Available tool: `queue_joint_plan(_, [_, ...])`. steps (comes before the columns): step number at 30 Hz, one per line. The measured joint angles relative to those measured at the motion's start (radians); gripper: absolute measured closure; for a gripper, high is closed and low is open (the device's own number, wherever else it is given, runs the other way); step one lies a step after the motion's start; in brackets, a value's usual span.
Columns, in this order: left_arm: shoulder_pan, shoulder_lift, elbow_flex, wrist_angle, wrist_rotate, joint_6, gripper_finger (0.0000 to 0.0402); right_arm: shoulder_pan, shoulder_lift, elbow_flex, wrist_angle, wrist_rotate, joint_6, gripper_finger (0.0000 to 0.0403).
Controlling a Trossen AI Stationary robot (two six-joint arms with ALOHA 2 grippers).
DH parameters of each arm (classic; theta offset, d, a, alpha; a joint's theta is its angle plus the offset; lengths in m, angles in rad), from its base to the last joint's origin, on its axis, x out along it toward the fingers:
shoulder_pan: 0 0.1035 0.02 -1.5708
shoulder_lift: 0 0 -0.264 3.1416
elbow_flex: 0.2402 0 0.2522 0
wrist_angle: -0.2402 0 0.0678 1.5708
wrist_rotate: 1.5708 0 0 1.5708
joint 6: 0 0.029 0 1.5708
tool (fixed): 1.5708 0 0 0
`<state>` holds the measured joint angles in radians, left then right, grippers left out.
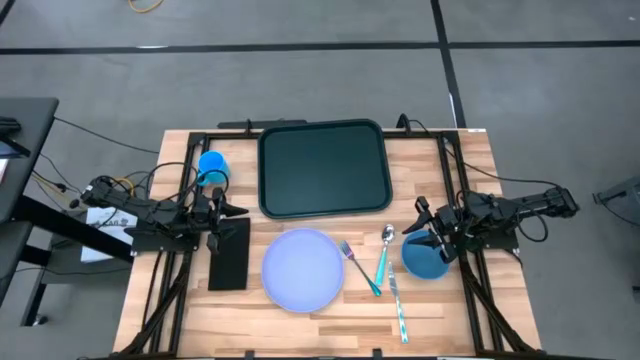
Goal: Set up tray
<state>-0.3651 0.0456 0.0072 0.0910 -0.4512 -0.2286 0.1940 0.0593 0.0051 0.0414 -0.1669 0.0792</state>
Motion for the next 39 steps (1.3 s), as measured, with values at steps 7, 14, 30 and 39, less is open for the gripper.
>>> queue_joint_plan(7, [0.0,0.001,0.007,0.034,-0.042,0.05,0.0229,0.0,0.0,0.0,0.0,0.0,0.0,0.0284])
queue_joint_plan(14, [0.001,0.0,0.006,0.172,-0.347,0.146,0.0229,0.0,0.0,0.0,0.0,0.0,0.0,0.0284])
queue_joint_plan(30, [0.0,0.01,0.064,0.283,-0.526,0.298,0.0229,0.0,0.0,0.0,0.0,0.0,0.0,0.0284])
queue_joint_plan(39, [0.0,0.315,0.447,-0.047,-0.658,0.374,0.0229,0.0,0.0,0.0,0.0,0.0,0.0,0.0284])
